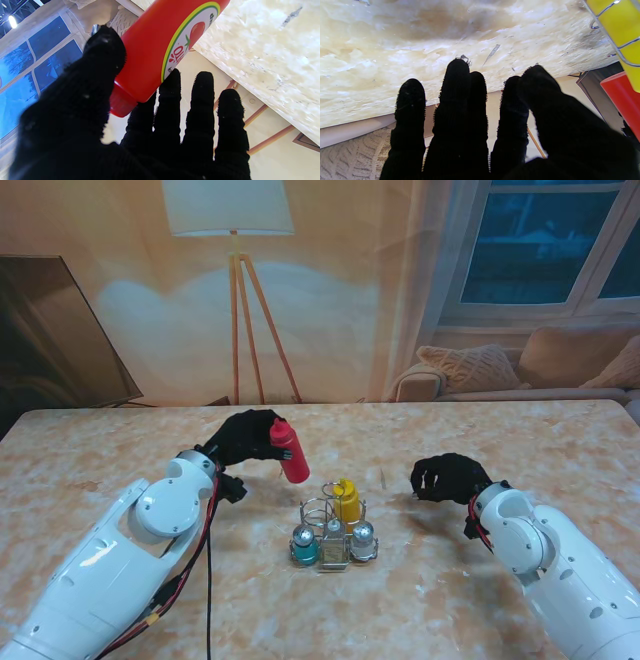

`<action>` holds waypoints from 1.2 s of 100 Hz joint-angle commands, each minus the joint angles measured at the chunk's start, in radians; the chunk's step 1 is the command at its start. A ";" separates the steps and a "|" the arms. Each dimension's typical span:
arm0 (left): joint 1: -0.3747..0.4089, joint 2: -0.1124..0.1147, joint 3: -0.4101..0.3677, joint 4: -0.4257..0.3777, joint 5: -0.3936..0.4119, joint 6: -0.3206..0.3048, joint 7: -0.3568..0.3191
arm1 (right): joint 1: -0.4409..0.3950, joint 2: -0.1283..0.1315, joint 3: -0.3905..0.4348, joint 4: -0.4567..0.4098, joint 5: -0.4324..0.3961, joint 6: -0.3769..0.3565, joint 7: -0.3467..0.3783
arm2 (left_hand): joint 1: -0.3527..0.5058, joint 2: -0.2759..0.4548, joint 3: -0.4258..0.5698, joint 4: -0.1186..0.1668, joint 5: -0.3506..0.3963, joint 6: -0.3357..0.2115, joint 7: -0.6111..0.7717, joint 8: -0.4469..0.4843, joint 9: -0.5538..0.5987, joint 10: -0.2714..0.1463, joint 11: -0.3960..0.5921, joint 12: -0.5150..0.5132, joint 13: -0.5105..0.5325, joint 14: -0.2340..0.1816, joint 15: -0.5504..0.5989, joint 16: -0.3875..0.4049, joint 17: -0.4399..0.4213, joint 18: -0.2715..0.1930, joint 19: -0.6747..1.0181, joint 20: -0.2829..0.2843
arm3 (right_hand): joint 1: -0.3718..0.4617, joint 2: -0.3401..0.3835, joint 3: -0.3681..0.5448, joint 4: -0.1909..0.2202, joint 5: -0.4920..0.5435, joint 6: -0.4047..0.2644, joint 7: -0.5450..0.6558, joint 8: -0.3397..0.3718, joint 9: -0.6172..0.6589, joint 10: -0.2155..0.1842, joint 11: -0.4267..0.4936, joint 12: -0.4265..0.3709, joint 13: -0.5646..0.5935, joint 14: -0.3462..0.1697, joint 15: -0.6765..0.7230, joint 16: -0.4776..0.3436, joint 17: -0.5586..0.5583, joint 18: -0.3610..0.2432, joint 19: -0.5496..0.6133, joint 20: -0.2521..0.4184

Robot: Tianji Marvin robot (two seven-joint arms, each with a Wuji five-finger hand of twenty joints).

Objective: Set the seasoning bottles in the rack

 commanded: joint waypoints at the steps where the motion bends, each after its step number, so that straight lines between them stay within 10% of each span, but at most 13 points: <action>1: 0.014 0.001 0.000 -0.022 -0.010 0.000 -0.030 | -0.008 -0.004 -0.003 0.000 0.000 -0.003 0.017 | 0.113 0.088 0.085 0.034 0.162 -0.101 0.273 0.043 0.052 -0.025 0.019 0.027 0.028 -0.026 0.020 0.027 -0.001 -0.032 0.002 -0.003 | 0.010 -0.001 -0.003 -0.002 0.014 -0.025 0.010 -0.003 0.010 -0.018 0.003 0.029 0.008 -0.011 0.010 0.015 -0.009 0.014 0.006 0.005; 120: 0.055 0.029 0.029 -0.108 -0.049 -0.008 -0.147 | -0.006 -0.004 -0.006 0.003 0.004 -0.003 0.020 | 0.114 0.095 0.080 0.033 0.161 -0.096 0.268 0.056 0.053 -0.023 0.016 0.035 0.025 -0.022 0.014 0.027 -0.014 -0.023 -0.009 -0.020 | 0.010 0.000 -0.004 -0.001 0.015 -0.026 0.010 -0.002 0.011 -0.021 0.002 0.029 0.008 -0.012 0.010 0.015 -0.010 0.015 0.005 0.005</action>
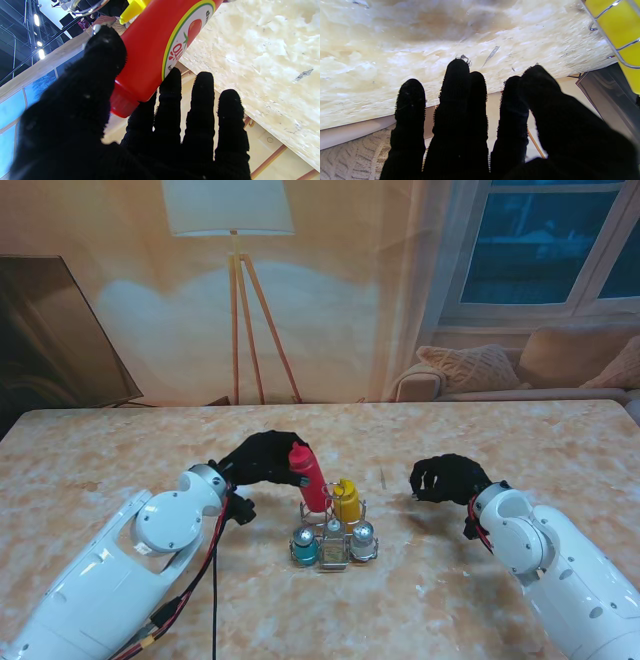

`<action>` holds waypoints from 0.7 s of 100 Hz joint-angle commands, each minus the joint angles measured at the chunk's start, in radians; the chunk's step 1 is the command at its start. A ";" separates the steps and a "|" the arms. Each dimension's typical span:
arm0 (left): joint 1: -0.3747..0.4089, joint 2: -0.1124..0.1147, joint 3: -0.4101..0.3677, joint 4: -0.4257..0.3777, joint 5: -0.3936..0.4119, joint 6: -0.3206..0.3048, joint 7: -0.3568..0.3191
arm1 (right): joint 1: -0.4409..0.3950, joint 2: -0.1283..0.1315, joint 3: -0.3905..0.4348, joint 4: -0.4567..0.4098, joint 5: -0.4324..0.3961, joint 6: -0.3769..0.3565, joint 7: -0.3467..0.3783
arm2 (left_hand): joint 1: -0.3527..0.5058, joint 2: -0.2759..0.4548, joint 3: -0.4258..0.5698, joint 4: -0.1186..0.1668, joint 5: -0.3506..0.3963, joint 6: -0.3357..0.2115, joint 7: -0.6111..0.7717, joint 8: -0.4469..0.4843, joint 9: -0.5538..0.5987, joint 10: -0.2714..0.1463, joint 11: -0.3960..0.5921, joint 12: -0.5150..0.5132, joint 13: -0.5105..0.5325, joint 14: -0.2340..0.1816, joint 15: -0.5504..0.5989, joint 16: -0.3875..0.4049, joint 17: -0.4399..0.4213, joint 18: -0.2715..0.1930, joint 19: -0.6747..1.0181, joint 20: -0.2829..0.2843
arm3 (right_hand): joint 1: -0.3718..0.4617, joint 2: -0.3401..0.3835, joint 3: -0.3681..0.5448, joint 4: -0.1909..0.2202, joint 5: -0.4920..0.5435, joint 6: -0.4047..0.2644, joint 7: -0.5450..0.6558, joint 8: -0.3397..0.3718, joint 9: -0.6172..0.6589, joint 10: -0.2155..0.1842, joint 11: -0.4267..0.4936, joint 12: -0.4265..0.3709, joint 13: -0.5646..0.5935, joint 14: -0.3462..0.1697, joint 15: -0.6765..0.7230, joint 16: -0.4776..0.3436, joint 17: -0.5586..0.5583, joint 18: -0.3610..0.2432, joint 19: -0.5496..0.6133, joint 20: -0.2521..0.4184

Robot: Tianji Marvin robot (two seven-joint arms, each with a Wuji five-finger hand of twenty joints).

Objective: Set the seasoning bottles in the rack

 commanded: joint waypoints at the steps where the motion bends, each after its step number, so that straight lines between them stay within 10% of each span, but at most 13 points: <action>1: 0.002 0.000 0.002 -0.015 -0.010 0.005 -0.020 | -0.007 -0.004 -0.004 0.001 0.001 -0.002 0.015 | 0.112 0.095 0.079 0.033 0.161 -0.098 0.268 0.056 0.040 -0.028 0.022 0.023 0.026 -0.021 0.014 0.027 -0.010 -0.023 -0.008 -0.020 | 0.010 -0.001 -0.003 -0.001 0.015 -0.026 0.009 -0.003 0.011 -0.020 0.002 0.029 0.008 -0.012 0.010 0.015 -0.008 0.015 0.005 0.005; 70: -0.013 0.018 0.003 -0.039 0.009 0.031 -0.090 | -0.008 -0.004 -0.004 0.001 0.004 -0.001 0.017 | 0.122 0.109 0.061 0.037 0.156 -0.083 0.259 0.074 0.035 -0.015 0.022 0.026 0.019 -0.007 0.012 0.029 -0.022 -0.004 -0.012 -0.023 | 0.011 -0.001 -0.003 -0.001 0.016 -0.024 0.009 -0.003 0.012 -0.019 0.002 0.029 0.009 -0.012 0.010 0.015 -0.008 0.014 0.004 0.005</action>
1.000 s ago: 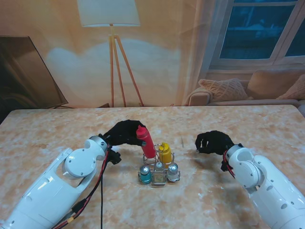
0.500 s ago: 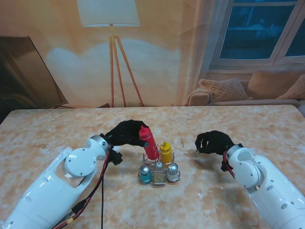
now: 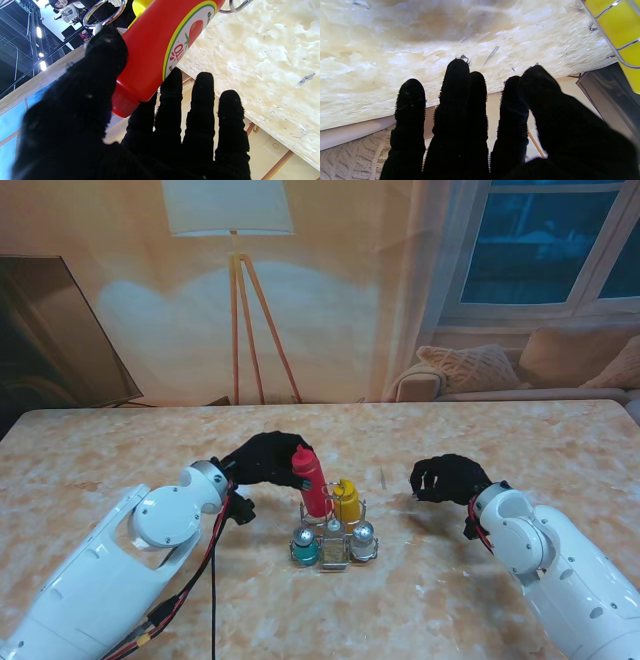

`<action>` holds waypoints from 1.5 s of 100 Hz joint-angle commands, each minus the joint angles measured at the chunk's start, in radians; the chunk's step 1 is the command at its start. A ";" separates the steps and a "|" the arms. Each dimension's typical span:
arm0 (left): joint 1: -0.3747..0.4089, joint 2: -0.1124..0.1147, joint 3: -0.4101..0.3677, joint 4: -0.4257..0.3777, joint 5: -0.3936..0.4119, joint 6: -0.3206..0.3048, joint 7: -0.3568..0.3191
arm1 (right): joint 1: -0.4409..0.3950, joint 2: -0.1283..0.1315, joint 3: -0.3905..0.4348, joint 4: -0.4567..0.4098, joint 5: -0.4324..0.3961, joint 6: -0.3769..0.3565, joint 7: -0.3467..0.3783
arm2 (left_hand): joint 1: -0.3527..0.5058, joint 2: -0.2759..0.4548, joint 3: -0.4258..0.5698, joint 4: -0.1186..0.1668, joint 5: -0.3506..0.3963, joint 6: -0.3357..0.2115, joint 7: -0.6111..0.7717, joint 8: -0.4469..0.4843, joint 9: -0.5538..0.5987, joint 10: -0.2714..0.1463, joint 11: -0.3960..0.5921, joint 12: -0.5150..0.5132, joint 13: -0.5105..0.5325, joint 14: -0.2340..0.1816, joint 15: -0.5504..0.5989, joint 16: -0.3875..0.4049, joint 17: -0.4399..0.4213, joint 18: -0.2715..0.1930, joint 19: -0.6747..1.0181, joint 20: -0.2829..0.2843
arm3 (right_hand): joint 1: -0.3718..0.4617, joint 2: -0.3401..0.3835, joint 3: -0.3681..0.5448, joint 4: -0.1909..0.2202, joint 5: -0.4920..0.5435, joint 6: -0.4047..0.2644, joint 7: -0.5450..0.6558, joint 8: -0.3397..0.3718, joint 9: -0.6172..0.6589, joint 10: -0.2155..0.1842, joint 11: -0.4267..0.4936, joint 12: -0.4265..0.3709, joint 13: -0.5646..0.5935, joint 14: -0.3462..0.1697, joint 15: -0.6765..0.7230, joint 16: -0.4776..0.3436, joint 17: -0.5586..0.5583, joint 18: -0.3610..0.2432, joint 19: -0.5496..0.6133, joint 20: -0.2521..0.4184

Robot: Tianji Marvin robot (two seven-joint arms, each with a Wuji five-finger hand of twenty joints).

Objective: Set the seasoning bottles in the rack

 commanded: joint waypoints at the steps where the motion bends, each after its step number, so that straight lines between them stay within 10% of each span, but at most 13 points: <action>1: -0.002 0.004 -0.001 -0.010 0.003 0.008 -0.029 | -0.007 -0.004 -0.005 0.001 0.002 0.000 0.017 | 0.111 0.108 0.072 0.037 0.156 -0.090 0.258 0.072 0.035 -0.025 0.028 0.023 0.023 -0.007 0.012 0.029 -0.012 -0.005 -0.004 -0.016 | 0.010 -0.001 -0.004 -0.001 0.016 -0.023 0.009 -0.003 0.011 -0.018 0.002 0.028 0.009 -0.012 0.010 0.015 -0.008 0.014 0.004 0.005; 150: -0.084 -0.005 0.162 0.138 0.059 0.018 -0.019 | -0.009 -0.003 0.001 -0.001 -0.002 -0.007 0.017 | 0.099 0.093 0.067 0.036 0.140 -0.087 0.247 0.071 -0.003 -0.022 0.035 0.019 -0.007 0.000 0.002 0.026 -0.037 -0.006 -0.018 -0.020 | 0.013 -0.006 -0.001 -0.002 0.015 -0.026 0.009 -0.003 0.011 -0.018 0.002 0.029 0.008 -0.011 0.010 0.015 -0.007 0.015 0.005 0.005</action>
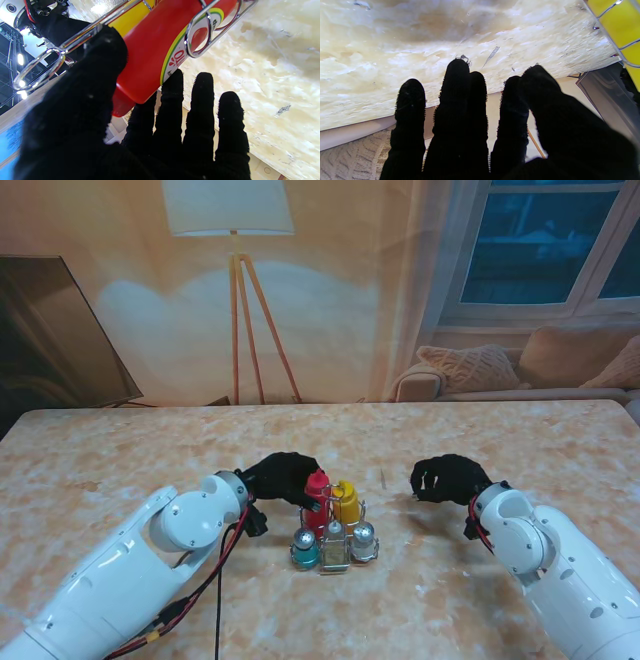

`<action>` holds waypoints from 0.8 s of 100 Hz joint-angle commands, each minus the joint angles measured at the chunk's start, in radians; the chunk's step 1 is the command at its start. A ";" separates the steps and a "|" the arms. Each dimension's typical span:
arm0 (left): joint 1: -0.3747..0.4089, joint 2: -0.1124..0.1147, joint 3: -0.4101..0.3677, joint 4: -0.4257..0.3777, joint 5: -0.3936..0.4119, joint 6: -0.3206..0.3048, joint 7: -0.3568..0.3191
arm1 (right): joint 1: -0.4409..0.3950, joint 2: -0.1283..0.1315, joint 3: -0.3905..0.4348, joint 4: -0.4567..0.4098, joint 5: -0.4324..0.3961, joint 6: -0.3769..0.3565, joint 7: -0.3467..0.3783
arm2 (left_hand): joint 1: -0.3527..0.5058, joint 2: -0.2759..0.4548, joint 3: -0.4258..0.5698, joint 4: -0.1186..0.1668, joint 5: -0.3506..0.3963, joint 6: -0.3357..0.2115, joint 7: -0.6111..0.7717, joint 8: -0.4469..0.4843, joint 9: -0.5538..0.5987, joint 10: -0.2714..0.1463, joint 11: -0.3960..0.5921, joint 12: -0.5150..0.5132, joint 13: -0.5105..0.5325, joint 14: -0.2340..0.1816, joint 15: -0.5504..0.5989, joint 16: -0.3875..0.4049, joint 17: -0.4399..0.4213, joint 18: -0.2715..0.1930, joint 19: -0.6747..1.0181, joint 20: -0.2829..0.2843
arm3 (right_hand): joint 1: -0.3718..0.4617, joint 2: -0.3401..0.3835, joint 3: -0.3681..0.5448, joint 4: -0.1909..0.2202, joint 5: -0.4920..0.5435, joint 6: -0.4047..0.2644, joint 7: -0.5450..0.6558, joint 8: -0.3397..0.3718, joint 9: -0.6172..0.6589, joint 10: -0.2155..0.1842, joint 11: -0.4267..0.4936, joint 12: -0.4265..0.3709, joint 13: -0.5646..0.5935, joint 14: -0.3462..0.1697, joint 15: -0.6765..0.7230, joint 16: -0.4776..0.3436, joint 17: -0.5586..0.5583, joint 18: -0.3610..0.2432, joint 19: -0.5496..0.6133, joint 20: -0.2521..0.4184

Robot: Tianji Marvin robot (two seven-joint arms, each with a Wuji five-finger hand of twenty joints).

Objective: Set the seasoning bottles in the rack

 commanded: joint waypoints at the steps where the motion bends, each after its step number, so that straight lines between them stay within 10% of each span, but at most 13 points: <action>1: 0.009 -0.005 0.008 0.014 0.003 -0.004 -0.015 | -0.009 -0.003 0.000 -0.002 -0.002 -0.004 0.015 | 0.085 0.089 0.088 0.036 0.139 -0.088 0.246 0.060 -0.002 -0.039 0.035 0.007 -0.005 0.001 0.001 0.026 -0.015 -0.006 -0.005 -0.020 | 0.012 -0.006 -0.001 -0.002 0.015 -0.026 0.009 -0.003 0.011 -0.019 0.002 0.029 0.008 -0.012 0.010 0.015 -0.006 0.015 0.005 0.005; 42: 0.020 -0.002 0.003 0.014 0.025 -0.030 -0.009 | -0.011 -0.003 0.002 -0.004 -0.005 -0.007 0.017 | -0.022 0.055 0.189 0.015 0.104 -0.024 0.085 0.118 -0.093 0.003 0.051 -0.117 -0.064 0.024 -0.034 0.005 -0.045 0.003 -0.040 -0.023 | 0.012 -0.011 0.003 -0.004 0.014 -0.026 0.009 -0.003 0.012 -0.022 0.001 0.030 0.009 -0.013 0.009 0.015 -0.008 0.013 0.004 0.004; 52: 0.021 0.001 0.002 0.014 0.035 -0.039 -0.010 | -0.013 -0.002 0.005 -0.006 -0.008 -0.007 0.017 | -0.167 0.106 0.315 0.115 0.083 0.050 -0.110 0.135 -0.152 0.041 0.001 -0.132 -0.123 0.050 -0.065 -0.015 -0.078 0.015 -0.071 -0.025 | 0.012 -0.013 0.005 -0.004 0.014 -0.026 0.009 -0.004 0.013 -0.021 0.001 0.030 0.010 -0.014 0.009 0.015 -0.006 0.014 0.004 0.004; 80: 0.043 0.007 -0.024 -0.008 0.053 -0.047 -0.016 | -0.017 -0.001 0.010 -0.011 -0.013 -0.013 0.020 | -0.257 0.110 0.308 0.118 -0.063 0.098 -0.410 0.070 -0.309 0.123 -0.123 -0.171 -0.267 0.102 -0.131 -0.065 -0.158 0.038 -0.149 -0.024 | 0.014 -0.019 0.010 -0.005 0.012 -0.028 0.008 -0.004 0.013 -0.023 0.000 0.031 0.010 -0.016 0.008 0.014 -0.008 0.013 0.002 0.004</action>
